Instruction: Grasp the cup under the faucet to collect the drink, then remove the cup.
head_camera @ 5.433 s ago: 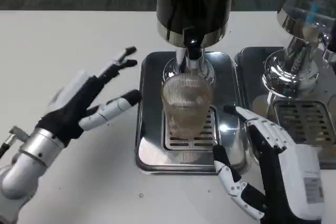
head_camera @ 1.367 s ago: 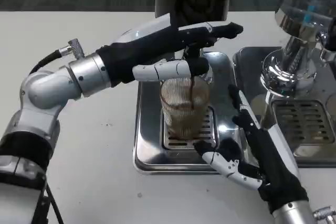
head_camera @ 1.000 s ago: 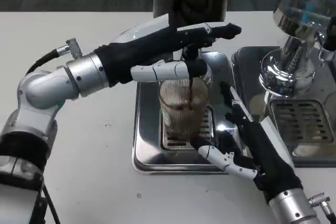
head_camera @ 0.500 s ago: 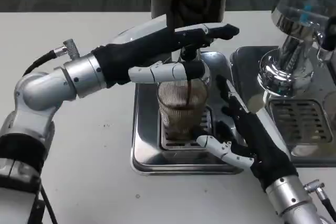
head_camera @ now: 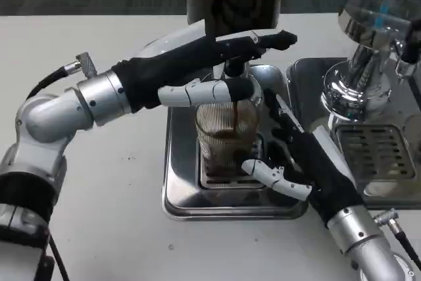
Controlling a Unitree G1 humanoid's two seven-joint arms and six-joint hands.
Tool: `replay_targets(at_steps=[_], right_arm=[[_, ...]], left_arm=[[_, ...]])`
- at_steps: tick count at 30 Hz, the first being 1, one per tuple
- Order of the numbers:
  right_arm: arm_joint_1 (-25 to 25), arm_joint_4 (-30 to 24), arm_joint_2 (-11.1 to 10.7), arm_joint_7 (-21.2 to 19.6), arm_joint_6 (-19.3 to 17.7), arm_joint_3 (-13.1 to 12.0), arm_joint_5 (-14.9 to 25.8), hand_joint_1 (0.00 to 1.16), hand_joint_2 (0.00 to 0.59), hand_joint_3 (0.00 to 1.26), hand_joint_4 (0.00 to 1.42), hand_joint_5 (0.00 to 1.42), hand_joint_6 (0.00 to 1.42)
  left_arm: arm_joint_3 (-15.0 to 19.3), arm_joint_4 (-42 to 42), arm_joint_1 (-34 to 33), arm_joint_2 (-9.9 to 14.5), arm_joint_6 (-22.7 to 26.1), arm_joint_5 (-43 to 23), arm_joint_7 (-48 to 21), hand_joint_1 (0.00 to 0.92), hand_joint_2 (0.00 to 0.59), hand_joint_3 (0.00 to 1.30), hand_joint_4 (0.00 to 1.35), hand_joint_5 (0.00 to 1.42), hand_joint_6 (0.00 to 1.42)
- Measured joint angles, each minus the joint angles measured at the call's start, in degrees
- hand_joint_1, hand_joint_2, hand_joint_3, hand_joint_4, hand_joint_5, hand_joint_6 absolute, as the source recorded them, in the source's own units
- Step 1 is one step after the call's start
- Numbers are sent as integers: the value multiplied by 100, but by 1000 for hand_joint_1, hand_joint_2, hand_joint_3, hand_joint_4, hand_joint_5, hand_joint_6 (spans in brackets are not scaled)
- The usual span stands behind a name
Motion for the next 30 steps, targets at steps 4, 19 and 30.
replay_targets(at_steps=[4,19,30], right_arm=[[-32,60,0,23,0,-3,4,602,223,0,0,0,71],[-172,215,-3,40,-3,-23,15,590,230,0,0,0,79],[-211,241,-2,82,-3,-28,27,580,227,0,0,0,80]], left_arm=[[0,-10,5,16,1,0,0,0,83,136,56,58,6],[-3,-64,22,35,11,22,11,0,83,137,58,58,7],[5,-106,51,46,46,-59,10,0,83,137,58,58,25]])
